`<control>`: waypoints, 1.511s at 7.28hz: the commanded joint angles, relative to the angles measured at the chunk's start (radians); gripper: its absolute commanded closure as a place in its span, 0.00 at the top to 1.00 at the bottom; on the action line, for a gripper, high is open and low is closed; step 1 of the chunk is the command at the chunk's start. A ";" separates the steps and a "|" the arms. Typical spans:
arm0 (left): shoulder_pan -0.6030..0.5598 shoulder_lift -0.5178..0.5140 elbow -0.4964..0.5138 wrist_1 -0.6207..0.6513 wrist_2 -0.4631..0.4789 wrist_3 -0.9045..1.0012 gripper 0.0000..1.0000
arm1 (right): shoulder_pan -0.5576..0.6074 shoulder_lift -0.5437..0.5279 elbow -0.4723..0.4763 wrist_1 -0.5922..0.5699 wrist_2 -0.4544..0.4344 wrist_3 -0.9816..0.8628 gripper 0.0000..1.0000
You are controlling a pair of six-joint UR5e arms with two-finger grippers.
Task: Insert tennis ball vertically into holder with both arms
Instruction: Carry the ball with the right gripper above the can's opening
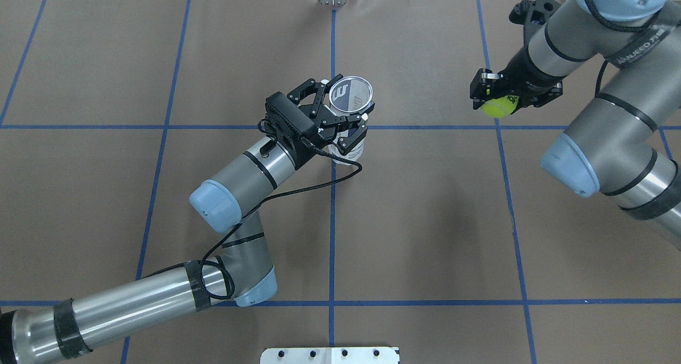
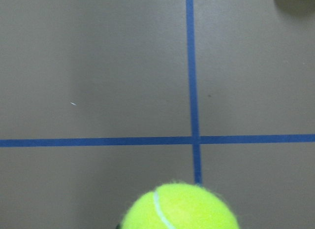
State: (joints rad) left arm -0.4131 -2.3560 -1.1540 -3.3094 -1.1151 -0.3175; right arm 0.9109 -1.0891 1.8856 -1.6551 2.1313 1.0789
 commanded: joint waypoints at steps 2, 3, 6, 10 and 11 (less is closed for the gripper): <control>0.007 0.001 0.022 -0.047 0.003 0.000 0.74 | -0.030 0.135 0.007 -0.031 0.010 0.169 0.00; 0.008 0.000 0.031 -0.065 0.003 0.000 0.74 | -0.032 0.167 0.003 -0.031 0.010 0.203 0.00; 0.013 0.003 0.048 -0.098 0.004 0.001 0.74 | -0.044 0.241 -0.016 -0.032 0.009 0.280 0.00; 0.023 0.018 0.077 -0.141 0.008 0.006 0.75 | -0.056 0.317 -0.075 -0.032 0.004 0.317 0.00; 0.026 0.020 0.077 -0.142 0.021 0.006 0.76 | -0.058 0.324 -0.082 -0.032 0.004 0.317 0.00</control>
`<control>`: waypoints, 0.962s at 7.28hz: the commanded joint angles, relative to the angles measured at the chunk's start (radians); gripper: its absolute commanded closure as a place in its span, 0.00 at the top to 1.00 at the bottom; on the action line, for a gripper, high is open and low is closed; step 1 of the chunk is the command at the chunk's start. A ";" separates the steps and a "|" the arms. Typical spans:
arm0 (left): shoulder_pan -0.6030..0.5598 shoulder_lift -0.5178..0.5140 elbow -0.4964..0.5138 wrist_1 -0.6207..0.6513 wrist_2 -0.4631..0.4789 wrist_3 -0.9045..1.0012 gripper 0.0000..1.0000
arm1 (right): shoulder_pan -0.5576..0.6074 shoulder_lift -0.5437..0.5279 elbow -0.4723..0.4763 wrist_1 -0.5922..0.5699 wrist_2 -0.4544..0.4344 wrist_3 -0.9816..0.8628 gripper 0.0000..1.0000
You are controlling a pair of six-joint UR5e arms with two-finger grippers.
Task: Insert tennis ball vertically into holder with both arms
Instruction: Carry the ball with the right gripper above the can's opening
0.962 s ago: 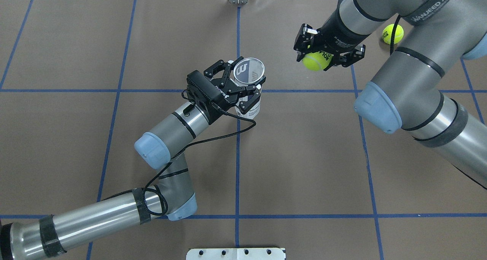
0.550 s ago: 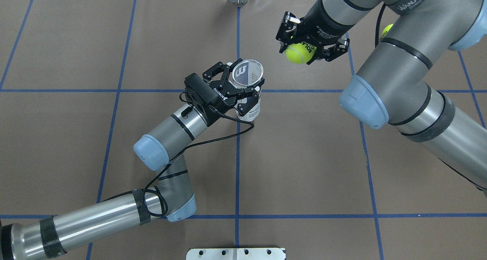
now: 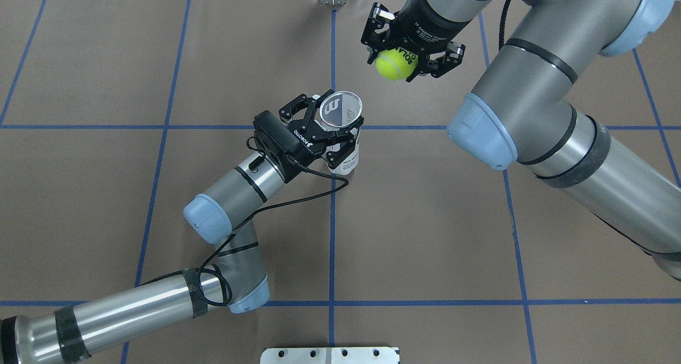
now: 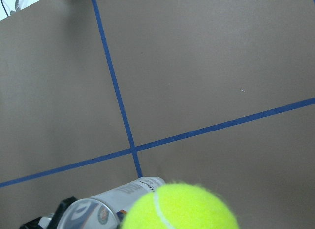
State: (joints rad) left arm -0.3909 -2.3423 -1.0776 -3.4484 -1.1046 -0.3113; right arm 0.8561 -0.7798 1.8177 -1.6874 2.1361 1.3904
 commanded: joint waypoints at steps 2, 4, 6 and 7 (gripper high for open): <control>0.012 0.009 -0.005 -0.003 0.015 0.000 0.78 | -0.009 0.014 -0.015 0.000 -0.005 0.005 0.00; 0.012 0.011 -0.007 -0.002 0.016 0.000 0.94 | -0.014 0.014 -0.015 0.000 -0.007 0.007 0.00; 0.012 0.011 -0.008 -0.002 0.029 0.000 0.98 | -0.023 0.016 -0.017 0.002 -0.010 0.024 0.00; 0.012 0.009 -0.010 -0.002 0.029 0.000 0.98 | -0.031 0.020 -0.017 0.000 -0.019 0.025 0.00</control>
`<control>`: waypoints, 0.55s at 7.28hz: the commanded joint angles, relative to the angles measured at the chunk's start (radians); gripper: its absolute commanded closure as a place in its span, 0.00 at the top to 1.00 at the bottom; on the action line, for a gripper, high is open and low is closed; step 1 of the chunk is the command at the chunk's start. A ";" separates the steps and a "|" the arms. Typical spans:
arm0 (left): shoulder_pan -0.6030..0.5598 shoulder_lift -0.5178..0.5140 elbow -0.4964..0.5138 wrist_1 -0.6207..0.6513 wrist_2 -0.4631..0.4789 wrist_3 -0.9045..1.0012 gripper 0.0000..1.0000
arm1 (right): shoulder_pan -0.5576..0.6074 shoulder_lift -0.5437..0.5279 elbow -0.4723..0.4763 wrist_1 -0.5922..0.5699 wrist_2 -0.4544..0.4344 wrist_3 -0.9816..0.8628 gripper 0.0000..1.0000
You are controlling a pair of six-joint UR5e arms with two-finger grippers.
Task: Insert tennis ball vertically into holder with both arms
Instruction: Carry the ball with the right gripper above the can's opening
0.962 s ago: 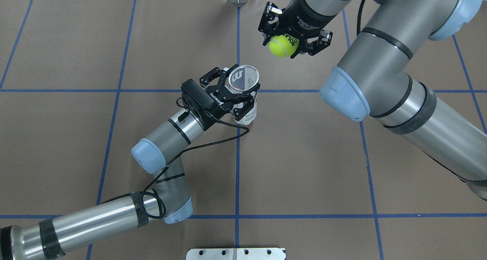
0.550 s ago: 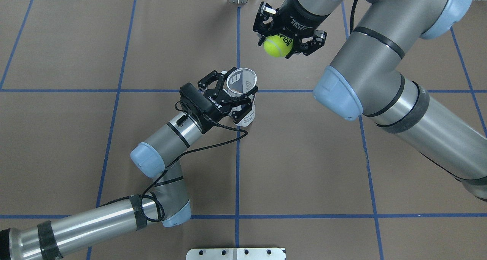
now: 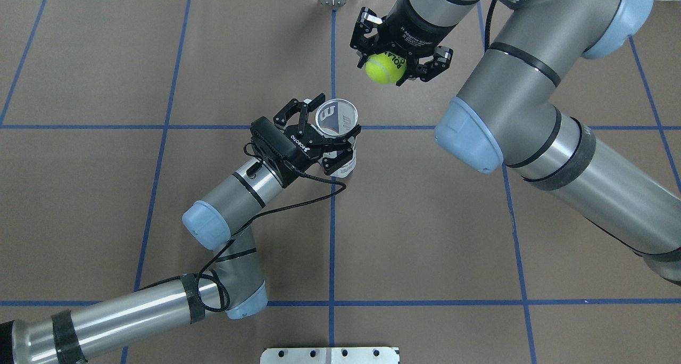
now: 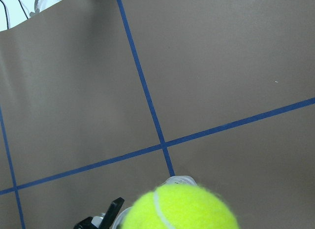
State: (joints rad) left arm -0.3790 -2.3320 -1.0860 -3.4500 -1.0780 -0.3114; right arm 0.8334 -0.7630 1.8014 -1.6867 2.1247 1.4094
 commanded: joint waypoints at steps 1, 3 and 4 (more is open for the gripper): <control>0.000 -0.001 -0.002 0.000 0.004 0.000 0.98 | -0.022 0.005 -0.001 0.001 -0.017 0.023 0.00; 0.000 0.000 -0.002 0.000 0.004 0.000 0.98 | -0.072 0.033 -0.023 0.001 -0.071 0.057 0.00; 0.000 0.002 0.000 0.000 0.004 0.000 0.97 | -0.082 0.047 -0.045 0.001 -0.074 0.059 0.00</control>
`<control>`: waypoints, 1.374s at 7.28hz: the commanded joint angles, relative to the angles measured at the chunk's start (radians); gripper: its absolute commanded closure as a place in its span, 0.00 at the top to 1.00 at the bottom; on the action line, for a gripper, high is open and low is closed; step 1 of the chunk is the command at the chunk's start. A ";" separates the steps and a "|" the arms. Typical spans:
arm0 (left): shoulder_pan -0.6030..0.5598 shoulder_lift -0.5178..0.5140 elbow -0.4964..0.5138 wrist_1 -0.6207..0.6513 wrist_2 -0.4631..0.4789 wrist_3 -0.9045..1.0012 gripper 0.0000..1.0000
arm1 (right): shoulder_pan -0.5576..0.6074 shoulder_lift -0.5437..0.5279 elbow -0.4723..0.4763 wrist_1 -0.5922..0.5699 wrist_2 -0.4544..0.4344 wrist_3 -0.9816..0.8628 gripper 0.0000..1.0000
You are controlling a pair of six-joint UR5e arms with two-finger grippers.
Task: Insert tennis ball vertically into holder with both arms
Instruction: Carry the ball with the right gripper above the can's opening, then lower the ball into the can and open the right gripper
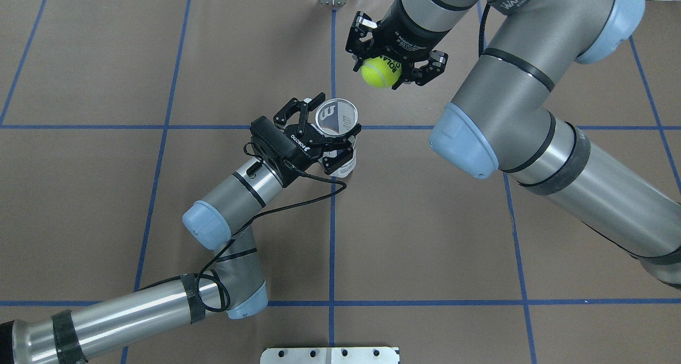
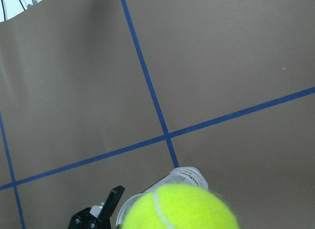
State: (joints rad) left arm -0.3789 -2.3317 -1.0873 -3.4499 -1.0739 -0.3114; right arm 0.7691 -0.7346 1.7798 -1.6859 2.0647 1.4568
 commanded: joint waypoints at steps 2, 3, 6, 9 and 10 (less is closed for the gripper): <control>0.000 0.002 0.001 0.000 0.002 0.000 0.88 | -0.046 0.017 -0.026 0.000 -0.049 0.011 0.00; 0.000 0.002 0.001 0.000 0.002 0.002 0.88 | -0.050 0.018 -0.030 0.000 -0.051 0.011 0.00; 0.000 0.002 0.001 0.000 0.002 0.000 0.88 | -0.062 0.055 -0.088 0.003 -0.063 0.011 0.00; 0.000 0.002 0.001 0.000 0.002 0.000 0.88 | -0.082 0.079 -0.123 0.006 -0.080 0.011 0.00; 0.000 0.003 0.001 0.000 0.002 0.000 0.88 | -0.088 0.080 -0.123 0.008 -0.087 0.011 0.00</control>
State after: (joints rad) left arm -0.3789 -2.3296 -1.0861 -3.4499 -1.0722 -0.3112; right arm 0.6903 -0.6598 1.6642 -1.6796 1.9878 1.4681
